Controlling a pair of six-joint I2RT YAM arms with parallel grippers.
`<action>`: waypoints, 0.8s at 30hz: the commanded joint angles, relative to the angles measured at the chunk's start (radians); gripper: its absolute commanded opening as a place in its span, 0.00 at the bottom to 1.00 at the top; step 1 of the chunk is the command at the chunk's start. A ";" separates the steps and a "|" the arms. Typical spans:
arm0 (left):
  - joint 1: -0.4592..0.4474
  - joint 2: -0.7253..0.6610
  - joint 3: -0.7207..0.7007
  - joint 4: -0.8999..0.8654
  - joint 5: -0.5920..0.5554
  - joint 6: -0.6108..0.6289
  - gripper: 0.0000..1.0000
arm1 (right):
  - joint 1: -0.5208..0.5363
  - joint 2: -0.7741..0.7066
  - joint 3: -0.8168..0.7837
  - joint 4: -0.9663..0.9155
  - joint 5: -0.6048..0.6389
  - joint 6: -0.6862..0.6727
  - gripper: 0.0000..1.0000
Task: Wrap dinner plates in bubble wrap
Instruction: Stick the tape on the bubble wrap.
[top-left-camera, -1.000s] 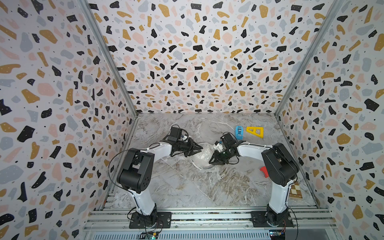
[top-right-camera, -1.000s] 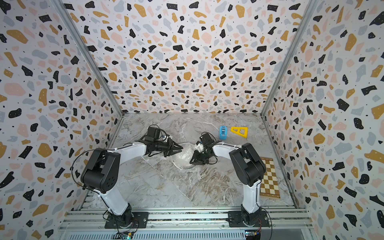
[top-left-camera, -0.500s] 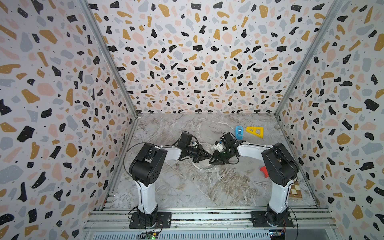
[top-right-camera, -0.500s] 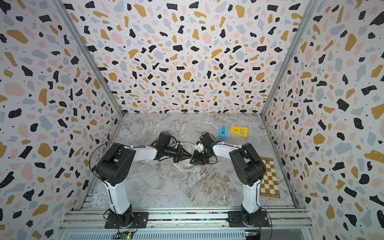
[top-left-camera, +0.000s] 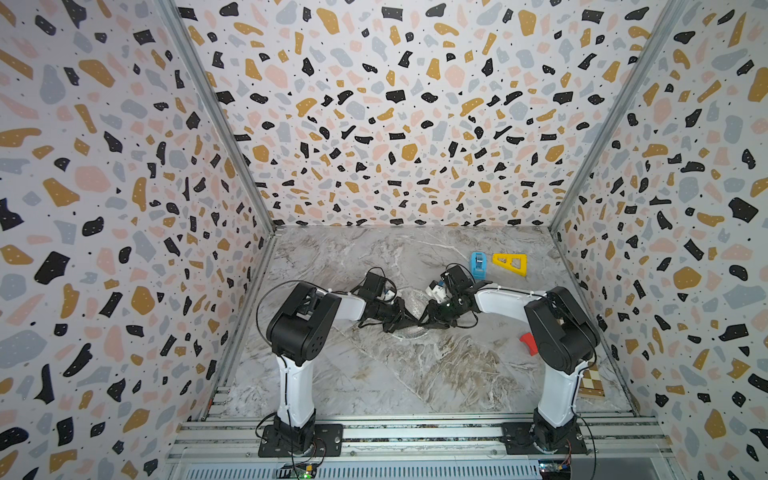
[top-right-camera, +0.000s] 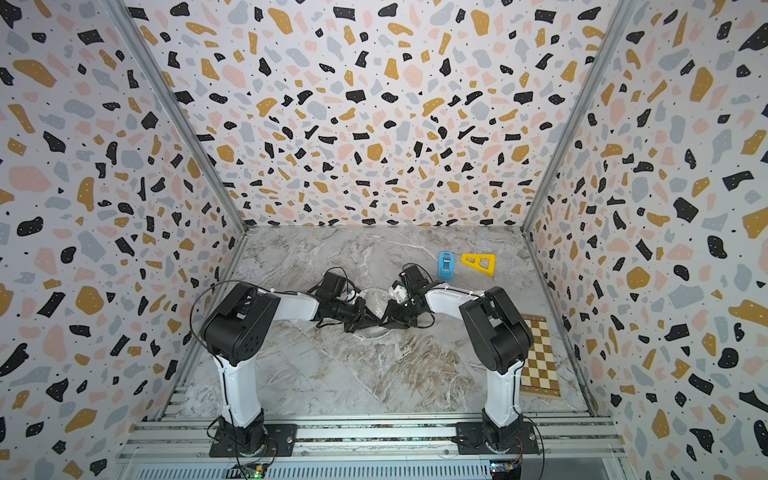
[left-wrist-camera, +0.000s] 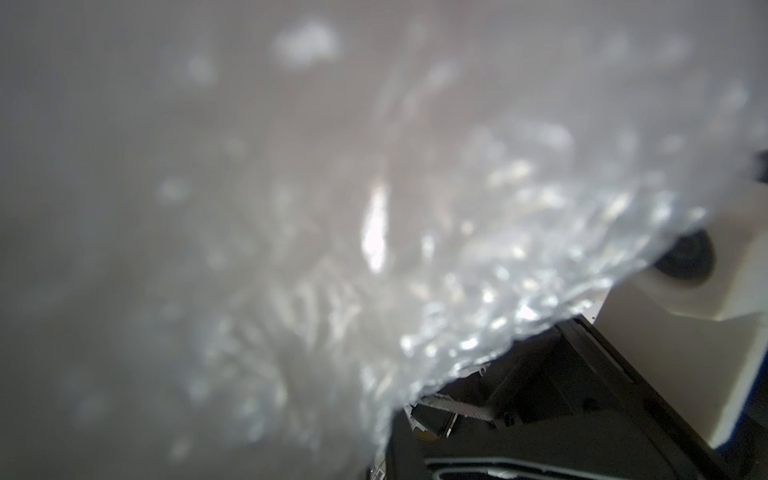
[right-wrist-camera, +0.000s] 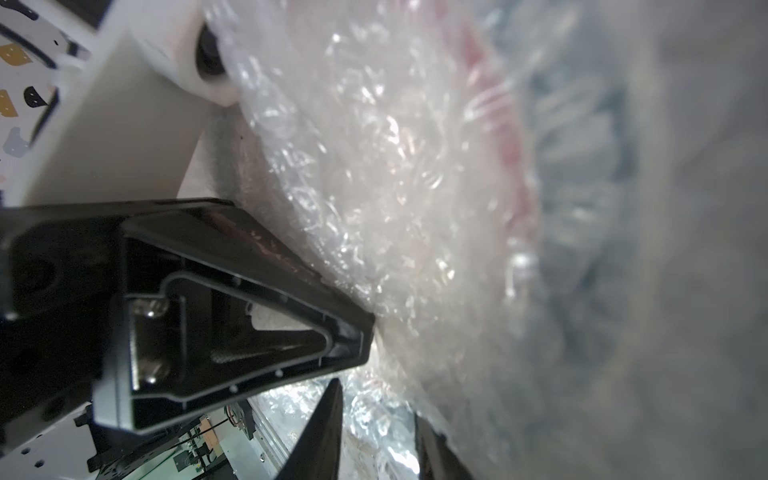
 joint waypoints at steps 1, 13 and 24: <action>0.000 0.080 -0.054 -0.105 -0.103 0.022 0.09 | 0.003 -0.063 -0.049 -0.051 0.053 0.001 0.32; 0.004 0.087 -0.061 -0.148 -0.125 0.044 0.09 | -0.031 -0.213 -0.095 -0.085 0.122 -0.030 0.36; 0.003 0.076 -0.055 -0.153 -0.126 0.044 0.10 | 0.035 -0.155 -0.059 0.114 0.063 0.009 0.03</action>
